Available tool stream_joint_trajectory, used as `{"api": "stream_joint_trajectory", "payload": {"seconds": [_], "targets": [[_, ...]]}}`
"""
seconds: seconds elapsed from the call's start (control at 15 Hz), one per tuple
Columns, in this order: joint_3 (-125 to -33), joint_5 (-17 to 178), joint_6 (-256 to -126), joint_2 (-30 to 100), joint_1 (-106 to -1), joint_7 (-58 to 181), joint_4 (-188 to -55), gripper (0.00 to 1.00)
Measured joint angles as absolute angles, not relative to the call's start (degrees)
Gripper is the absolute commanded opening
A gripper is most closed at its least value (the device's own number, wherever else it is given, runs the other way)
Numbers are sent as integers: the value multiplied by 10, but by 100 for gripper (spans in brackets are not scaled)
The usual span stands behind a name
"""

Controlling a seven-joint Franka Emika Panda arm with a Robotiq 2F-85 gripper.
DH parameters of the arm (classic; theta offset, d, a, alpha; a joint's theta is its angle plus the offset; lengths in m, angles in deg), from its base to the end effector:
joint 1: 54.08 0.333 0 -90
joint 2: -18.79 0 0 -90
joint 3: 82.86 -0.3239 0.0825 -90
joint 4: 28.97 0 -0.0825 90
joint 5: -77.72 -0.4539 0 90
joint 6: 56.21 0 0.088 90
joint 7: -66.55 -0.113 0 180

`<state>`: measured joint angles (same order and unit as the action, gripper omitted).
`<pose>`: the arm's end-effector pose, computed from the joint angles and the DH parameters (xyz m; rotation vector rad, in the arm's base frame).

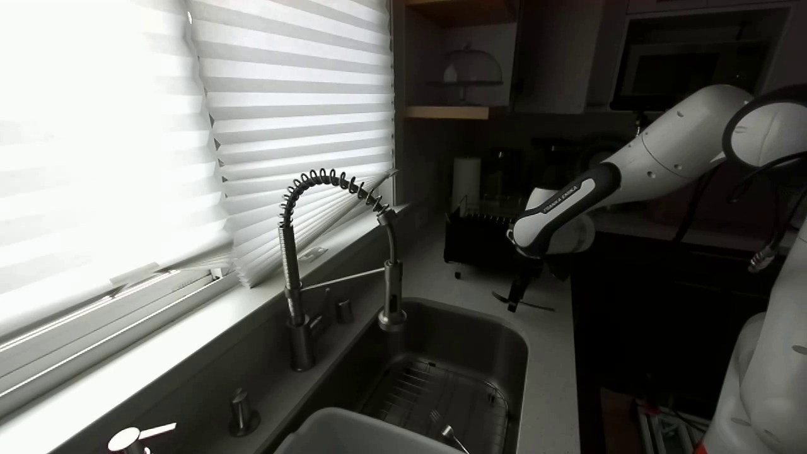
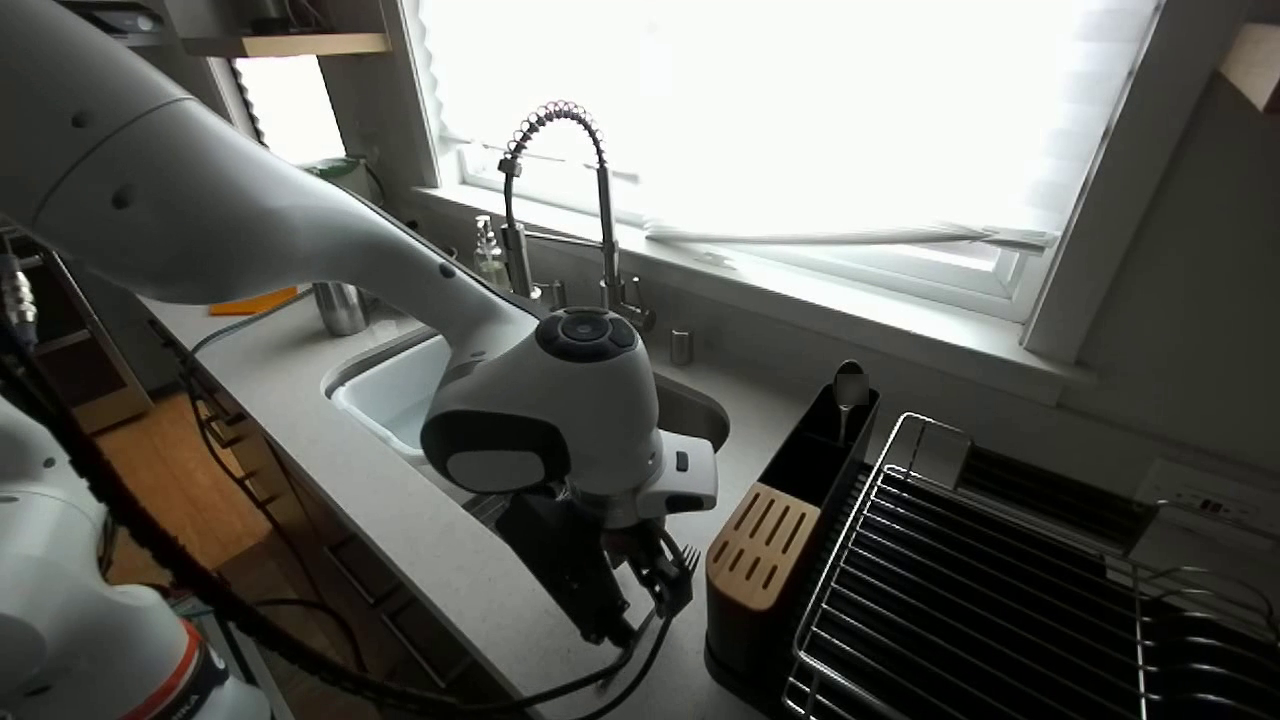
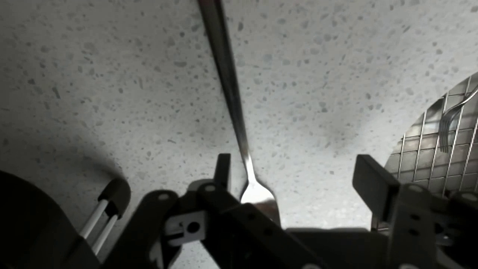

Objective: Put the fork in the utensil drying rack

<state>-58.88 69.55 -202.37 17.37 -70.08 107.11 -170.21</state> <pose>0.4057 -0.3411 0.2615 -3.1257 0.1635 -0.2259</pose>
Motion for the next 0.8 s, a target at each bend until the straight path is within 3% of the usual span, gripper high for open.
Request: {"api": "stream_joint_trajectory", "payload": {"seconds": [0.47,0.8], "targets": [[-596,671,-2024,197,-711,1094,-1680,1],[-605,671,-2024,202,-717,1095,-1671,2]]}}
